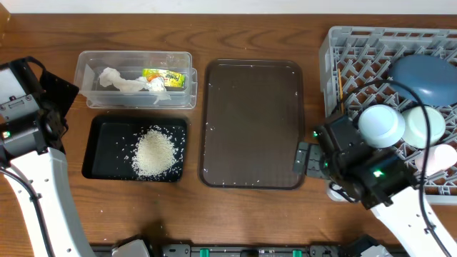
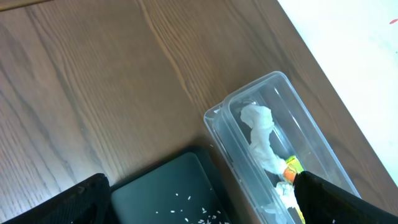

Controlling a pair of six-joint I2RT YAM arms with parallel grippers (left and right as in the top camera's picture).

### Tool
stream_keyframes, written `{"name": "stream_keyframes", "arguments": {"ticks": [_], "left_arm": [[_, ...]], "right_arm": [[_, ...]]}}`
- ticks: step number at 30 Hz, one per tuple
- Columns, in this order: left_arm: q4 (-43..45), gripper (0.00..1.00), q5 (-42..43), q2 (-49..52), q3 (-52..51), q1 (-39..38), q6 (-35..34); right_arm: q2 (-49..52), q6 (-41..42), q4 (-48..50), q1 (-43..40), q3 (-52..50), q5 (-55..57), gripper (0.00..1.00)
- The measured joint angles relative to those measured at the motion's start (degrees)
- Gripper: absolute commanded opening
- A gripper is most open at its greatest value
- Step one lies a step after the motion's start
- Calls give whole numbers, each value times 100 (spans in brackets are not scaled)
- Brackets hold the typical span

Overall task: Sort waste into correct bins and load items into the dishwasher rack
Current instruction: 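Lower the wooden stick upright into the rack's left slots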

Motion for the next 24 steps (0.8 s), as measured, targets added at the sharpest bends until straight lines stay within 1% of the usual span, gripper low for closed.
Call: {"name": "stream_keyframes", "arguments": {"ticks": [5,8,10,14,15,19,21,24], "left_arm": [[2,96,0,0,0,0,0],[0,96,0,0,0,0,0],[-2,96,0,0,0,0,0],[0,96,0,0,0,0,-2],[-4,96,0,0,0,0,0],[2,96,-2,0,0,0,0],[-2,96,0,0,0,0,0],[0,96,0,0,0,0,0]], "right_arm": [[-170,-378,1670,0,-994,-142,99],[-658,-837,2861,-9,-1722,-363,99],[-1200,-1167,3571,-31,-2221,-575,99],[-2378,-1567,4144,-122,-2990,-839,99],[-2826,-1670,4253,-173,-3230,-883,99],[-4011,-1895,4317,-450,-3812,-964,99],[-4583,-1963,4363,-743,-4142,-1014,99],[-5014,-1974,4371,-1115,-4430,-1078,99]]}}
